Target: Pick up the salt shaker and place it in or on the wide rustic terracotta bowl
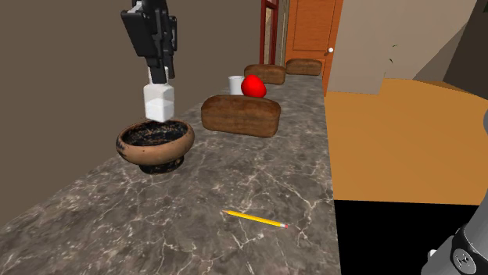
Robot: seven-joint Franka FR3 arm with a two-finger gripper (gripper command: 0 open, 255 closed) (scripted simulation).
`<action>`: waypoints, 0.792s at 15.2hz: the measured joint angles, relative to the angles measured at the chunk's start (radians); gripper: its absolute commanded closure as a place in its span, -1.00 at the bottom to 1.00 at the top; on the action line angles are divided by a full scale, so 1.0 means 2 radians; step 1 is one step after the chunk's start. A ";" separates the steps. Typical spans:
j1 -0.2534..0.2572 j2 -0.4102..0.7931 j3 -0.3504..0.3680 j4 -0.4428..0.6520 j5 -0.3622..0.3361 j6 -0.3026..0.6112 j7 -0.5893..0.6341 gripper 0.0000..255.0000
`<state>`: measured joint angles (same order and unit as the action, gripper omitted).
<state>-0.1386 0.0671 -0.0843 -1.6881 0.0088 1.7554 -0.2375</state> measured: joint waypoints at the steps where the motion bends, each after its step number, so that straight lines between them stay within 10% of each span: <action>1: -0.004 0.013 -0.003 0.019 0.001 -0.007 -0.007 1.00; 12: -0.066 0.237 -0.025 0.377 0.031 -0.142 -0.077 1.00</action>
<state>-0.2704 0.5413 -0.1337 -0.9342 0.0716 1.4718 -0.3906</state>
